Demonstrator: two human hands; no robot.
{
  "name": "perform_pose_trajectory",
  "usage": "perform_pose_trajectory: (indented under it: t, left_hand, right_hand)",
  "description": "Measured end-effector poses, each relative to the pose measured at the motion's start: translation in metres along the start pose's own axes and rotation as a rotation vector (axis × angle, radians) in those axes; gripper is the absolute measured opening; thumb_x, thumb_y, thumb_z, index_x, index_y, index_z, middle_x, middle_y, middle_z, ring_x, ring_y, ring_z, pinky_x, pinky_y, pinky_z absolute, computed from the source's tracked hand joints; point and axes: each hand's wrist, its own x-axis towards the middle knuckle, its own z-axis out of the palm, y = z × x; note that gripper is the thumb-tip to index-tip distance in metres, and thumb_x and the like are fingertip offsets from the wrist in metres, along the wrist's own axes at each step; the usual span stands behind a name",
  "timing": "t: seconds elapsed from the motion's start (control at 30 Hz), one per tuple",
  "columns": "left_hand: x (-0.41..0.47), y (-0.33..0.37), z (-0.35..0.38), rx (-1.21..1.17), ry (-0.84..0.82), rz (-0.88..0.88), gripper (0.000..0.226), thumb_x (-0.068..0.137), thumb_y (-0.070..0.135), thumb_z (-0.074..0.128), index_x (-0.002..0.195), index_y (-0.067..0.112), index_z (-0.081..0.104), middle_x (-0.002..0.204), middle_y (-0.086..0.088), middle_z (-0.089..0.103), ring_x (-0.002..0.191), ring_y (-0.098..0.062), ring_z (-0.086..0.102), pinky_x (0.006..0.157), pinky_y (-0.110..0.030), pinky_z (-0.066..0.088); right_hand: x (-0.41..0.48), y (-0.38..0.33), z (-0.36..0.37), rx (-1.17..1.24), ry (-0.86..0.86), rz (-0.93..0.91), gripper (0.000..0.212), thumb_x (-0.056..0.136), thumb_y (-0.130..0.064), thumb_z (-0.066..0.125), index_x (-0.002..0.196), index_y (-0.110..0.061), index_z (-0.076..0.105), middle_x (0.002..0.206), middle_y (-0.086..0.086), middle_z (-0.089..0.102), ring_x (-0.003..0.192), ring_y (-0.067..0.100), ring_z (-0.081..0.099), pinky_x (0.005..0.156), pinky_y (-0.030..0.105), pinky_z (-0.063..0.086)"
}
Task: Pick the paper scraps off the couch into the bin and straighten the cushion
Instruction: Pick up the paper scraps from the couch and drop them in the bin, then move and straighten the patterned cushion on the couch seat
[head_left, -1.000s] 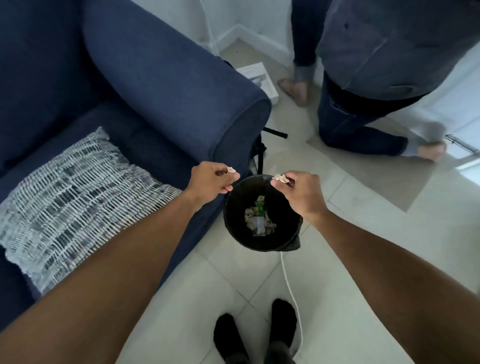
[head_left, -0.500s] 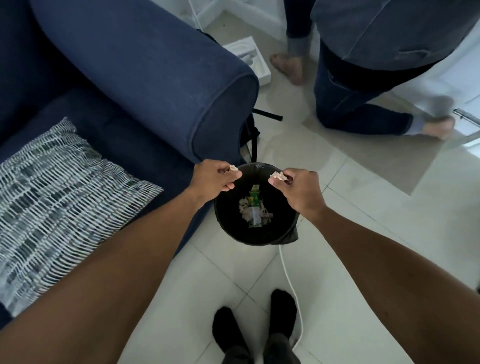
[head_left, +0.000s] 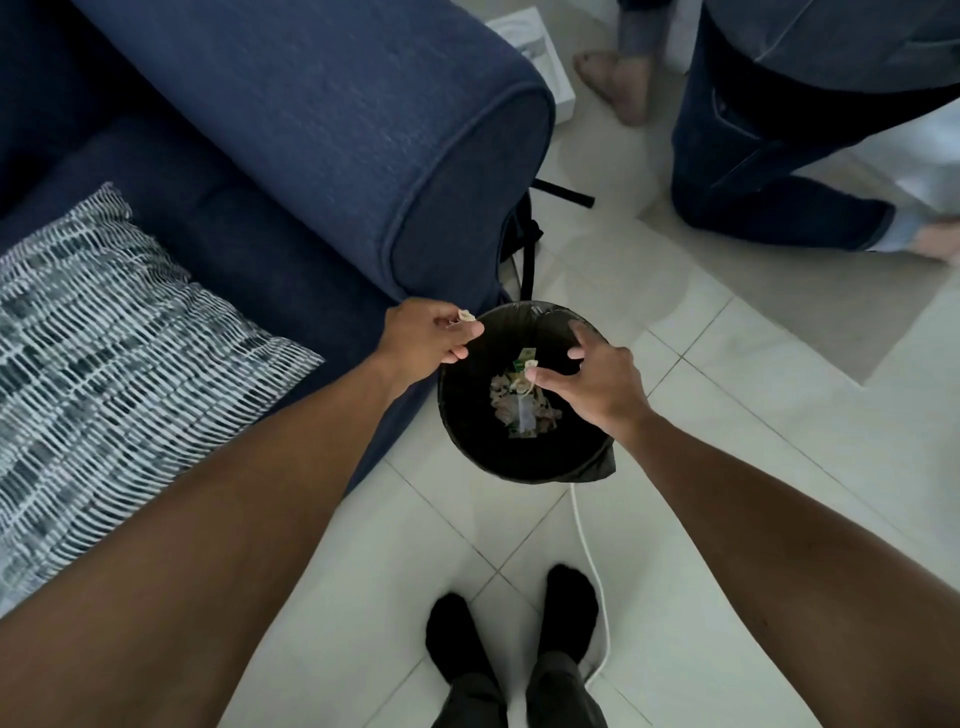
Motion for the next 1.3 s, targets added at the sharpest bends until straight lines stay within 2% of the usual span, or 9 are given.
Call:
perform_pose_trajectory:
  t: [0.2, 0.33, 0.43, 0.5, 0.6, 0.67, 0.77, 1.07, 1.3]
  left_hand:
    - [-0.005, 0.003, 0.002, -0.009, -0.014, -0.019, 0.022, 0.088, 0.023, 0.076, 0.101, 0.005, 0.075, 0.098, -0.016, 0.075, 0.074, -0.011, 0.07, 0.074, -0.026, 0.062]
    - [-0.011, 0.003, 0.003, 0.063, -0.057, -0.021, 0.023, 0.086, 0.032, 0.078, 0.102, 0.016, 0.076, 0.099, -0.005, 0.076, 0.084, -0.013, 0.073, 0.079, -0.031, 0.062]
    - [-0.014, 0.001, 0.001, 0.156, -0.146, -0.029, 0.058, 0.077, 0.042, 0.084, 0.13, 0.027, 0.065, 0.12, 0.003, 0.07, 0.113, -0.014, 0.065, 0.095, -0.027, 0.053]
    - [-0.015, 0.0, -0.002, 0.188, -0.222, -0.073, 0.092, 0.071, 0.049, 0.086, 0.15, 0.033, 0.042, 0.144, 0.001, 0.055, 0.133, -0.017, 0.05, 0.11, -0.03, 0.039]
    - [-0.019, 0.001, -0.005, 0.255, -0.256, -0.085, 0.114, 0.066, 0.063, 0.083, 0.157, 0.042, 0.018, 0.162, 0.003, 0.031, 0.15, -0.021, 0.026, 0.119, -0.039, 0.025]
    - [-0.024, 0.004, -0.007, 0.262, -0.232, -0.068, 0.115, 0.065, 0.066, 0.081, 0.157, 0.045, 0.014, 0.165, 0.005, 0.023, 0.152, -0.021, 0.017, 0.12, -0.039, 0.021]
    - [-0.03, 0.01, -0.011, 0.234, -0.201, -0.052, 0.112, 0.067, 0.065, 0.081, 0.157, 0.044, 0.016, 0.166, 0.005, 0.021, 0.152, -0.02, 0.016, 0.118, -0.036, 0.021]
    - [-0.056, 0.019, -0.031, 0.178, -0.132, -0.023, 0.107, 0.069, 0.063, 0.08, 0.156, 0.041, 0.022, 0.165, 0.003, 0.025, 0.152, -0.021, 0.021, 0.117, -0.035, 0.024]
    - [-0.078, 0.03, -0.061, 0.166, -0.059, 0.032, 0.097, 0.073, 0.068, 0.074, 0.154, 0.037, 0.031, 0.16, 0.003, 0.037, 0.148, -0.022, 0.03, 0.12, -0.04, 0.027]
  right_hand:
    - [0.002, -0.004, -0.007, -0.007, -0.009, -0.031, 0.098, 0.07, -0.071, 0.072, 0.149, -0.023, 0.041, 0.14, 0.005, 0.059, 0.126, 0.029, 0.056, 0.102, 0.049, 0.049]
    - [0.0, -0.008, -0.015, -0.004, 0.008, -0.053, 0.092, 0.07, -0.07, 0.072, 0.146, -0.026, 0.045, 0.138, 0.004, 0.06, 0.127, 0.029, 0.056, 0.102, 0.05, 0.048]
    - [-0.002, -0.01, -0.022, 0.002, 0.029, -0.079, 0.087, 0.071, -0.069, 0.072, 0.143, -0.028, 0.046, 0.134, 0.002, 0.063, 0.124, 0.029, 0.057, 0.101, 0.05, 0.048]
    - [-0.003, -0.012, -0.025, -0.004, 0.031, -0.087, 0.09, 0.072, -0.069, 0.072, 0.146, -0.027, 0.043, 0.135, 0.003, 0.062, 0.126, 0.03, 0.055, 0.102, 0.051, 0.047]
    - [-0.006, -0.015, -0.03, -0.018, 0.024, -0.09, 0.093, 0.074, -0.071, 0.069, 0.149, -0.026, 0.039, 0.139, 0.004, 0.059, 0.13, 0.03, 0.052, 0.104, 0.051, 0.045]
    - [-0.008, -0.019, -0.033, -0.033, 0.018, -0.092, 0.094, 0.074, -0.074, 0.067, 0.15, -0.026, 0.038, 0.143, 0.004, 0.056, 0.133, 0.03, 0.05, 0.106, 0.051, 0.044]
    - [-0.012, -0.026, -0.038, -0.054, 0.02, -0.116, 0.095, 0.075, -0.074, 0.066, 0.15, -0.024, 0.038, 0.145, 0.006, 0.055, 0.134, 0.03, 0.049, 0.106, 0.051, 0.043]
    - [-0.027, -0.047, -0.054, -0.09, 0.053, -0.162, 0.096, 0.073, -0.08, 0.06, 0.15, -0.026, 0.039, 0.146, 0.005, 0.054, 0.135, 0.028, 0.049, 0.108, 0.051, 0.042]
    - [-0.044, -0.086, -0.067, -0.19, 0.07, -0.269, 0.091, 0.081, -0.084, 0.038, 0.146, -0.021, 0.046, 0.145, 0.005, 0.054, 0.134, 0.029, 0.048, 0.106, 0.05, 0.043]
